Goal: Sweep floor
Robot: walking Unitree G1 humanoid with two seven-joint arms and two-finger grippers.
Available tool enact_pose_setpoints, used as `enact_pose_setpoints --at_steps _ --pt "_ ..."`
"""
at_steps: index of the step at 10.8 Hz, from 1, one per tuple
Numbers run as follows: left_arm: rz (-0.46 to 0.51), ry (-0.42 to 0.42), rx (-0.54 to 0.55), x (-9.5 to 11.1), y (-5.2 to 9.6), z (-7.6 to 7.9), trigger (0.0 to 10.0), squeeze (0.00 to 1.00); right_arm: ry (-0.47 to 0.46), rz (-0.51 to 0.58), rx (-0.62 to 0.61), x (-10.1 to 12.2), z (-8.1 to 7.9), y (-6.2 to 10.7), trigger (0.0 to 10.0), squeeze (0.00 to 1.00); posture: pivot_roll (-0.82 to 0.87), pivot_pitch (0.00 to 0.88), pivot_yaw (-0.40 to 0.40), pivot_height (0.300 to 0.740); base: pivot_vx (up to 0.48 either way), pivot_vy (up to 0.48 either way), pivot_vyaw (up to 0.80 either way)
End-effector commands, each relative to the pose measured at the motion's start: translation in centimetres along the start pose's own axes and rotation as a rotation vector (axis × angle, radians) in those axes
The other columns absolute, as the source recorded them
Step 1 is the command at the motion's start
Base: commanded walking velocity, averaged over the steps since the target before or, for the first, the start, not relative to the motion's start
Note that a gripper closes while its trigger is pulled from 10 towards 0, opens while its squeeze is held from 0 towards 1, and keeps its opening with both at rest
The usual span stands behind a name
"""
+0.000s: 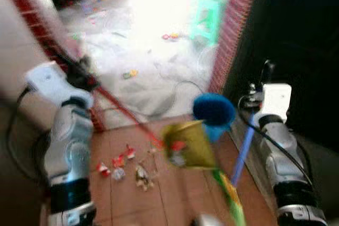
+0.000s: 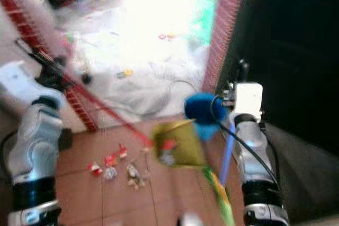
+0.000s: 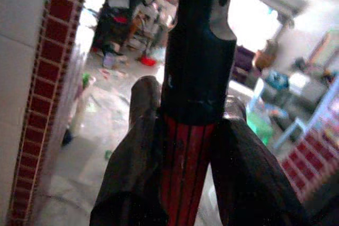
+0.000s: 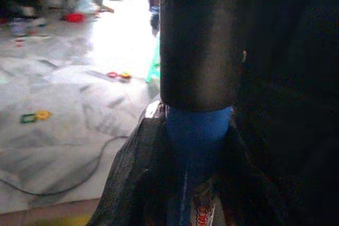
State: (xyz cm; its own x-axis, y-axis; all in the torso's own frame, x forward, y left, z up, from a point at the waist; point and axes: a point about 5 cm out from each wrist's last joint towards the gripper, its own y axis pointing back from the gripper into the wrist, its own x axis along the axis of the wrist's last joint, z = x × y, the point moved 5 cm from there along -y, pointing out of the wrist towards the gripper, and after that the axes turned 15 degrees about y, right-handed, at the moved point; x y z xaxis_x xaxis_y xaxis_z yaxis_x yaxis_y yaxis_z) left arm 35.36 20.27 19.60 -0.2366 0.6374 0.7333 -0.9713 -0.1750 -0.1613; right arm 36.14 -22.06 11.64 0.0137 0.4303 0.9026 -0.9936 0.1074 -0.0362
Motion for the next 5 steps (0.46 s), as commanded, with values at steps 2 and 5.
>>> enact_pose_setpoints --at_steps 2,5 --pt "0.089 0.032 -0.046 2.44 -0.2 1.11 10.0 0.0 -0.003 0.086 0.016 2.41 -0.8 -0.52 10.0 0.0 -0.06 0.0 0.044 0.74 0.461 0.0 0.0" --pt "0.124 0.011 -0.052 3.3 -0.66 1.72 10.0 0.0 -0.008 0.082 0.033 2.26 -1.42 -0.46 10.0 0.0 -0.06 0.0 0.047 0.74 0.459 0.0 0.0"
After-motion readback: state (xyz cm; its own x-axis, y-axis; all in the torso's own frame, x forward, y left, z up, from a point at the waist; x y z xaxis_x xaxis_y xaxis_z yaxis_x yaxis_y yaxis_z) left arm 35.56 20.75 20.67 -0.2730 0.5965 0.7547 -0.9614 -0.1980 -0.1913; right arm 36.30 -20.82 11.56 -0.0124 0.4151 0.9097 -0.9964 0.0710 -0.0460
